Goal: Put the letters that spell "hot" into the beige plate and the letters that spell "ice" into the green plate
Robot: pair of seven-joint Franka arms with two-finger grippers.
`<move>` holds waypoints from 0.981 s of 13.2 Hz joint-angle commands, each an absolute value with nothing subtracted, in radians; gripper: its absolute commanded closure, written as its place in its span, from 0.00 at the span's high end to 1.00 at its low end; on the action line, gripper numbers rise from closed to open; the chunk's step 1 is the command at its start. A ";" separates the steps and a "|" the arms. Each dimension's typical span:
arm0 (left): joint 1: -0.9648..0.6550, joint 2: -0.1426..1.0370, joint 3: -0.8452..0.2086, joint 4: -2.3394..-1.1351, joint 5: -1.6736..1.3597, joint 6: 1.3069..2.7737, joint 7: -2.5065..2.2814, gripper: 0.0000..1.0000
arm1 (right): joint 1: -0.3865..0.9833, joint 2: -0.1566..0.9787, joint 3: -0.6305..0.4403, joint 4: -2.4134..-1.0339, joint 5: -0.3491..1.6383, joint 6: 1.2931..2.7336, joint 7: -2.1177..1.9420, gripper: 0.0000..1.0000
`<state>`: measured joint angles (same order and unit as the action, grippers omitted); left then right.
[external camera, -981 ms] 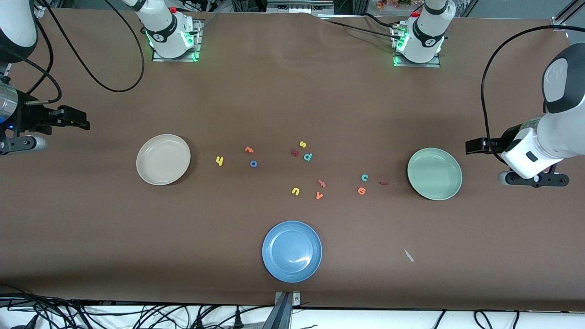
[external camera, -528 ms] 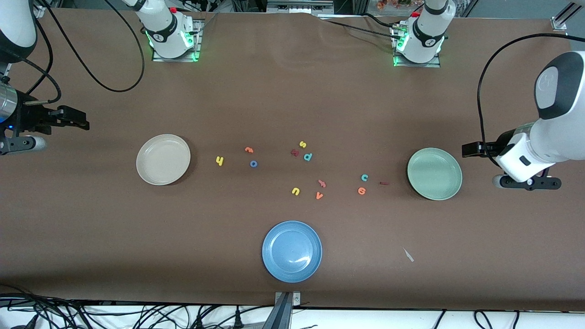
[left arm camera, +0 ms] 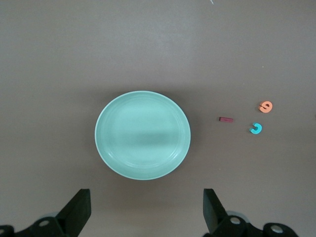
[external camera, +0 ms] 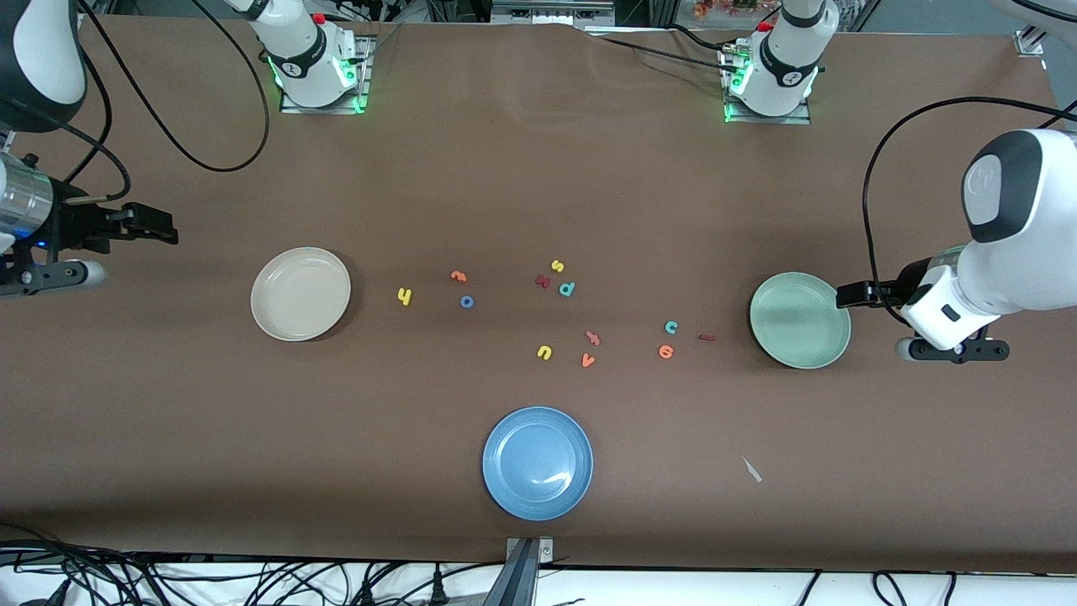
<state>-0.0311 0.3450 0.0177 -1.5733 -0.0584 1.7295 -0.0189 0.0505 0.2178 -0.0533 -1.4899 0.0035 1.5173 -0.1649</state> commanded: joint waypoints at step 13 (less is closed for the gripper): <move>-0.115 0.429 -0.051 -1.620 -0.143 1.897 -0.380 0.99 | 0.069 0.276 0.116 -1.590 0.071 1.730 0.199 1.00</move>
<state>-0.0754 0.3946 -0.0554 -1.6186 -0.1268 1.8444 -0.2759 0.0769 0.2739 0.0772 -1.5418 0.0552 1.6515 0.1367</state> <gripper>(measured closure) 0.000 0.000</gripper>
